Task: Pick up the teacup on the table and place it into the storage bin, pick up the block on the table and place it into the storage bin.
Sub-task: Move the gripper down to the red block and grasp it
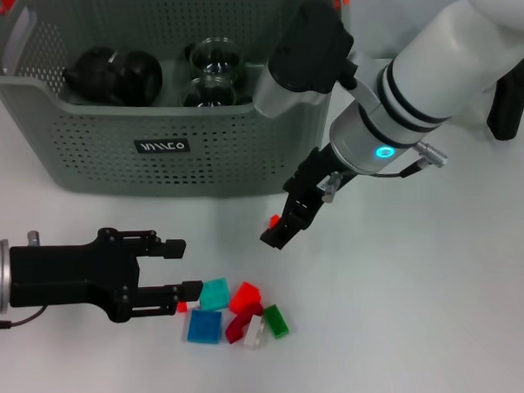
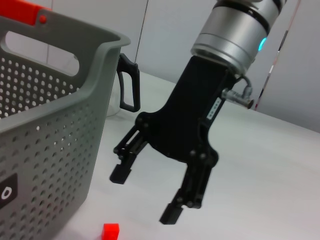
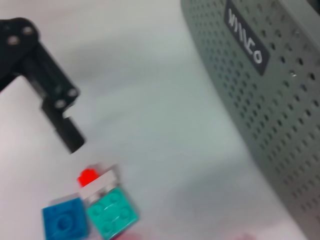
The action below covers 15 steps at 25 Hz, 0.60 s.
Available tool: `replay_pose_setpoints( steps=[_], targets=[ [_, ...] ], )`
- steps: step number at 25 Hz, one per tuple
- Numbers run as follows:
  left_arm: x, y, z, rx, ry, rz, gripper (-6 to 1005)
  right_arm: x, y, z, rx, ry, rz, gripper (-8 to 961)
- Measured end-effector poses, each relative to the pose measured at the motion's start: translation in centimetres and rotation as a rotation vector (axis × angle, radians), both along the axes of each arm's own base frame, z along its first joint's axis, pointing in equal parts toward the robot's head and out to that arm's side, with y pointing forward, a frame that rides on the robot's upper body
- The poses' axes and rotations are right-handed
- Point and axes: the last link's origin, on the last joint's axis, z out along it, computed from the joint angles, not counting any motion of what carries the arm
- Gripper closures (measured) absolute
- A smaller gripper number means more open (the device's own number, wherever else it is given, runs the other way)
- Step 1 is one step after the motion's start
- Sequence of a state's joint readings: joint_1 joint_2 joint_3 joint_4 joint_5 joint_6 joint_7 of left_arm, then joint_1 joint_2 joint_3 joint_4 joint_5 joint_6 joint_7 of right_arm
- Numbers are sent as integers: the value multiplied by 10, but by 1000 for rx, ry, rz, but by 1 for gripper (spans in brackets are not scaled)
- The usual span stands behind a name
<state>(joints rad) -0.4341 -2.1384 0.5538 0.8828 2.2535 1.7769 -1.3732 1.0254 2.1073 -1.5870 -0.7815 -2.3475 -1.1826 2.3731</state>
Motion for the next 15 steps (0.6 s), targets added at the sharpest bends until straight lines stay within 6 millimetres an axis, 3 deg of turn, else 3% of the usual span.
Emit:
replay_pose_setpoints(
  steps=[15],
  targets=[
    [1, -1, -1, -3, 0, -13, 339, 13, -2, -27, 56, 36, -10, 79]
  ],
)
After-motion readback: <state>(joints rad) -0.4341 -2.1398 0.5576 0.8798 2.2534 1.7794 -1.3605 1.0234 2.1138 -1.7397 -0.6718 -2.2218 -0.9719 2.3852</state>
